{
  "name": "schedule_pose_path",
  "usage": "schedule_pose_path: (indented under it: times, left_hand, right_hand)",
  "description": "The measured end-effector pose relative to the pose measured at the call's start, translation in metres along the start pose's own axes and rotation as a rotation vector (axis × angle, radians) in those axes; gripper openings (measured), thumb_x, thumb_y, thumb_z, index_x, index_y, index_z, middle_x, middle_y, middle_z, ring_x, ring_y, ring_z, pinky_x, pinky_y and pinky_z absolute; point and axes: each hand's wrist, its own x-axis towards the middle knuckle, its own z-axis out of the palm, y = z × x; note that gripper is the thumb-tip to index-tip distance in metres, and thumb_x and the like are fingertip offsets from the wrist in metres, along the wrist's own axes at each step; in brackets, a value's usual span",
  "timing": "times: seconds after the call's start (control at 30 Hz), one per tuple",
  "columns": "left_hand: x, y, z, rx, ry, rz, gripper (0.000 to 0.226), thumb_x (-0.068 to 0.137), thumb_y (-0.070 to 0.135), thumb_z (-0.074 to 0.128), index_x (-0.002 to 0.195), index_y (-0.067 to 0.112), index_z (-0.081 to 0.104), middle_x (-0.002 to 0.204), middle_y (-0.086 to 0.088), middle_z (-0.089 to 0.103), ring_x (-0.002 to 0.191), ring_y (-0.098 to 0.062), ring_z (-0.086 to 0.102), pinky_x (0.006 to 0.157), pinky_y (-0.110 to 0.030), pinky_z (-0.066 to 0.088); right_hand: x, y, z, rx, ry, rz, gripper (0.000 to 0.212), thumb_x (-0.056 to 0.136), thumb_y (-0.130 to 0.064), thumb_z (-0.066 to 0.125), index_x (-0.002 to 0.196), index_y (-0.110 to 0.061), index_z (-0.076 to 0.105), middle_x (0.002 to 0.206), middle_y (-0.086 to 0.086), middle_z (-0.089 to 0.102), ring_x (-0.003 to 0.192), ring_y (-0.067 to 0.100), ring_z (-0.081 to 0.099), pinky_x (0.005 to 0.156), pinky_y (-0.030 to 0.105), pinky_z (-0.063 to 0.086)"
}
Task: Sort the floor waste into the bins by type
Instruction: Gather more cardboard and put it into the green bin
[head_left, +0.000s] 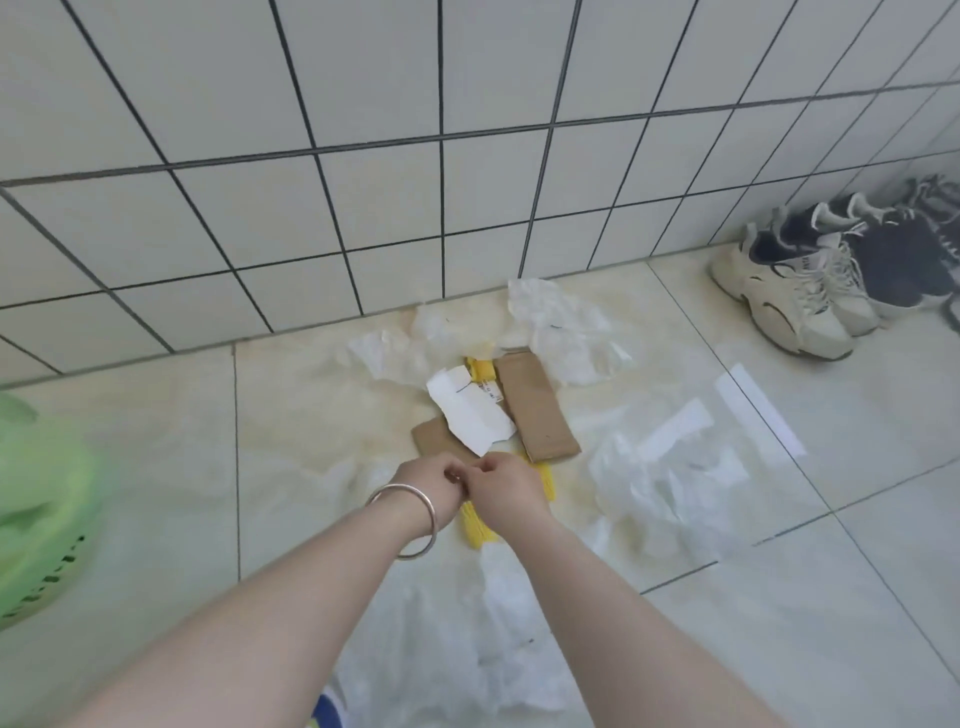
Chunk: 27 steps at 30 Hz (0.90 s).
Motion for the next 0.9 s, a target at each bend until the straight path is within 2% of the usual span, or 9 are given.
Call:
schedule_pose_path:
  times: [0.07, 0.13, 0.23, 0.3, 0.37, 0.43, 0.57, 0.67, 0.9]
  left_hand:
    - [0.029, -0.004, 0.009, -0.147, 0.02, -0.095, 0.017, 0.083, 0.018, 0.051, 0.078, 0.03, 0.063, 0.109, -0.005, 0.07, 0.102, -0.023, 0.065, 0.092, -0.036, 0.054]
    - [0.052, -0.008, 0.013, -0.213, 0.072, -0.182, 0.02, 0.084, 0.012, 0.049, 0.078, 0.026, 0.061, 0.11, -0.006, 0.069, 0.107, -0.025, 0.063, 0.094, -0.037, 0.052]
    - [0.089, -0.016, 0.019, -0.242, 0.108, -0.317, 0.023, 0.087, 0.007, 0.048, 0.093, 0.015, 0.069, 0.113, -0.012, 0.066, 0.113, -0.03, 0.059, 0.096, -0.033, 0.048]
    - [0.107, -0.02, 0.02, -0.271, 0.125, -0.401, 0.026, 0.089, 0.011, 0.05, 0.109, 0.01, 0.067, 0.123, -0.012, 0.063, 0.117, -0.031, 0.057, 0.098, -0.032, 0.045]
    - [0.123, -0.022, 0.02, -0.38, 0.118, -0.451, 0.02, 0.084, 0.015, 0.054, 0.1, 0.011, 0.066, 0.124, -0.014, 0.063, 0.115, -0.032, 0.059, 0.1, -0.034, 0.046]
    - [0.138, -0.023, 0.02, -0.419, 0.152, -0.518, 0.017, 0.077, 0.021, 0.057, 0.091, 0.013, 0.063, 0.119, -0.014, 0.064, 0.11, -0.033, 0.062, 0.098, -0.036, 0.047]
    - [0.158, -0.017, 0.022, -0.433, 0.31, -0.681, 0.056, 0.08, 0.033, 0.064, 0.126, 0.007, 0.043, 0.13, -0.018, 0.046, 0.111, -0.036, 0.059, 0.096, -0.04, 0.047]
    - [0.17, -0.011, 0.027, -0.469, 0.375, -0.717, 0.07, 0.075, 0.038, 0.07, 0.129, 0.01, 0.035, 0.132, -0.016, 0.036, 0.12, -0.036, 0.048, 0.099, -0.042, 0.042]
    - [0.192, -0.003, 0.041, -0.444, 0.375, -0.679, 0.083, 0.068, 0.046, 0.075, 0.132, 0.02, 0.03, 0.131, -0.01, 0.034, 0.116, -0.036, 0.049, 0.094, -0.041, 0.042]
  right_hand:
    - [0.031, 0.007, -0.005, -0.007, -0.02, 0.026, 0.014, 0.087, -0.021, 0.05, 0.077, -0.018, 0.058, 0.08, 0.0, 0.06, 0.078, 0.02, 0.053, 0.06, 0.024, 0.041]
    - [0.06, 0.013, -0.013, -0.03, -0.007, 0.035, 0.014, 0.087, -0.019, 0.047, 0.085, -0.015, 0.061, 0.084, 0.001, 0.06, 0.076, 0.02, 0.053, 0.053, 0.024, 0.039]
    - [0.105, 0.023, -0.025, -0.02, 0.045, 0.099, 0.024, 0.089, -0.018, 0.046, 0.1, -0.009, 0.066, 0.071, -0.003, 0.054, 0.075, 0.02, 0.052, 0.054, 0.024, 0.039]
    - [0.13, 0.029, -0.033, -0.073, 0.085, 0.161, 0.025, 0.089, -0.018, 0.046, 0.105, -0.011, 0.064, 0.07, -0.004, 0.052, 0.077, 0.021, 0.052, 0.065, 0.027, 0.046]
    - [0.152, 0.034, -0.038, -0.113, 0.131, 0.19, 0.027, 0.087, -0.02, 0.046, 0.109, -0.016, 0.061, 0.094, 0.002, 0.06, 0.086, 0.023, 0.054, 0.08, 0.032, 0.05]
    - [0.169, 0.039, -0.041, -0.143, 0.194, 0.199, 0.035, 0.086, -0.023, 0.048, 0.12, -0.018, 0.055, 0.12, 0.005, 0.054, 0.107, 0.026, 0.052, 0.088, 0.034, 0.047]
    - [0.191, 0.049, -0.043, -0.223, 0.304, 0.225, 0.05, 0.087, -0.026, 0.053, 0.135, -0.013, 0.041, 0.136, 0.011, 0.041, 0.129, 0.031, 0.035, 0.099, 0.041, 0.037]
    - [0.201, 0.051, -0.034, -0.28, 0.296, 0.237, 0.061, 0.085, -0.036, 0.058, 0.137, -0.012, 0.036, 0.135, 0.011, 0.041, 0.128, 0.031, 0.036, 0.099, 0.044, 0.037]
    - [0.221, 0.042, -0.012, -0.326, 0.325, 0.241, 0.072, 0.08, -0.052, 0.063, 0.131, -0.008, 0.039, 0.13, 0.013, 0.042, 0.124, 0.033, 0.038, 0.097, 0.042, 0.038]
